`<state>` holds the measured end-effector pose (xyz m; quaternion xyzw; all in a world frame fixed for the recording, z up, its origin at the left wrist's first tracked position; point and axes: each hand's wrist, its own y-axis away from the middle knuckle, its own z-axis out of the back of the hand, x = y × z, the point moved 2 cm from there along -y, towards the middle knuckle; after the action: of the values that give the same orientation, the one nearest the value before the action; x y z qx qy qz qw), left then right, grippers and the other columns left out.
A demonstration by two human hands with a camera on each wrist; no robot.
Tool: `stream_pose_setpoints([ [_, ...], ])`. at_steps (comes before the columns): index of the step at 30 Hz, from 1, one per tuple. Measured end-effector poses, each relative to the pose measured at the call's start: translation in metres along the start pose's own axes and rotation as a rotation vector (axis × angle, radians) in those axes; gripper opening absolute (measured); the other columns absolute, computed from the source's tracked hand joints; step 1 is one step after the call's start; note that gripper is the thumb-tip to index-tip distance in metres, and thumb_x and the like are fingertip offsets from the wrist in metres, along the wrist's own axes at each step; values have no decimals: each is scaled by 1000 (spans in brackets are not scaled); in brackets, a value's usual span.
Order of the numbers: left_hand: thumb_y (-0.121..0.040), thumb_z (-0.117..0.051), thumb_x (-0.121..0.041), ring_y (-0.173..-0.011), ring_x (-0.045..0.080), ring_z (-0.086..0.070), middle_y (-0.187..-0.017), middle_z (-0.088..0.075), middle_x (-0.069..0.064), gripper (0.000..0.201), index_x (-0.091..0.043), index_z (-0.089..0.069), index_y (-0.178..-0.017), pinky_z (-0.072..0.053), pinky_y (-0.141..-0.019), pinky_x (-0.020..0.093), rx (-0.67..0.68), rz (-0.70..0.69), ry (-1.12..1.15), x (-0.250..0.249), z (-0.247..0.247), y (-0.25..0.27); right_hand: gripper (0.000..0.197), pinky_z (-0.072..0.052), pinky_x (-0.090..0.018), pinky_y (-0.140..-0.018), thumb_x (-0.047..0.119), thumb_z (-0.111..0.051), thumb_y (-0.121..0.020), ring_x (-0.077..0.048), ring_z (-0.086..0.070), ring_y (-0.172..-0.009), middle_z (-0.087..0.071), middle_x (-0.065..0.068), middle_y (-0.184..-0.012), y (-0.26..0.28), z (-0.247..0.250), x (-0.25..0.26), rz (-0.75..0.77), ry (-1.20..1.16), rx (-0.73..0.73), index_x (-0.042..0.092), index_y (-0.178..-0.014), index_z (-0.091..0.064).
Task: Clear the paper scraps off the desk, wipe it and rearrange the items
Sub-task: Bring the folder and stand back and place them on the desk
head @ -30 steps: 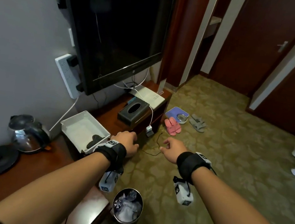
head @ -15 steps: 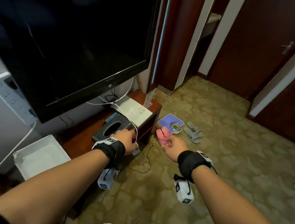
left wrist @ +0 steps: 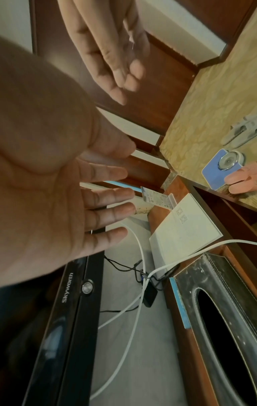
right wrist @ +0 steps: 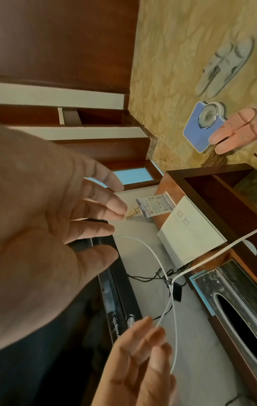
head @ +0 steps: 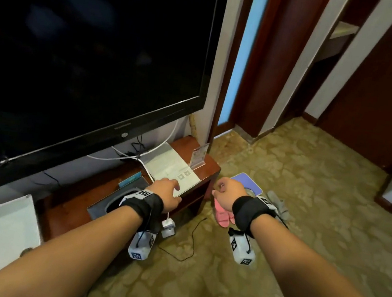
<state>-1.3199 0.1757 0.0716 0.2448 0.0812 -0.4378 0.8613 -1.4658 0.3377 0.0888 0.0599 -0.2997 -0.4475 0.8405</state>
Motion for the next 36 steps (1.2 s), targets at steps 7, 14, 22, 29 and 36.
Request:
stream_pose_setpoints([
  [7,-88,-65,-38,-111,20,-58,-126,-56,2,38,-27,-58,-124,-51,-94,34,9,159,98,12,-12,-93,27,-52,-33,-87,30,-63,-90,-27,-62,-103,-65,-6,-111,-114,8,9,60,54,121,16,-113,-62],
  [14,-91,-61,-40,-117,23,-55,-135,-48,3,45,-27,-51,-132,-47,-98,32,135,238,167,24,-46,-200,33,-50,-32,-89,33,-60,-86,-25,-61,-102,-53,-3,-126,-229,-8,-9,22,145,208,24,-118,-59],
  [22,-87,-59,-34,-127,30,-48,-142,-40,7,55,-26,-44,-140,-44,-104,37,290,370,260,43,-85,-270,63,-41,-49,-102,32,-59,-86,-32,-36,-127,-32,-3,-143,-326,-18,-6,79,323,218,27,-144,-35],
  [29,-91,-59,-35,-133,37,-39,-148,-33,13,67,-20,-27,-148,-38,-109,40,248,687,390,75,-127,-291,67,-24,-49,-114,23,-50,-90,-32,-12,-143,-14,1,-158,-389,-46,3,352,551,287,35,-150,-22],
  [36,-85,-70,-29,-133,39,-41,-151,-21,16,96,-21,-4,-155,-39,-109,39,92,1040,694,70,-167,-287,30,-17,-49,-115,17,-35,-99,-27,-32,-128,-46,0,-135,-412,-59,-12,590,711,363,25,-126,-44],
])
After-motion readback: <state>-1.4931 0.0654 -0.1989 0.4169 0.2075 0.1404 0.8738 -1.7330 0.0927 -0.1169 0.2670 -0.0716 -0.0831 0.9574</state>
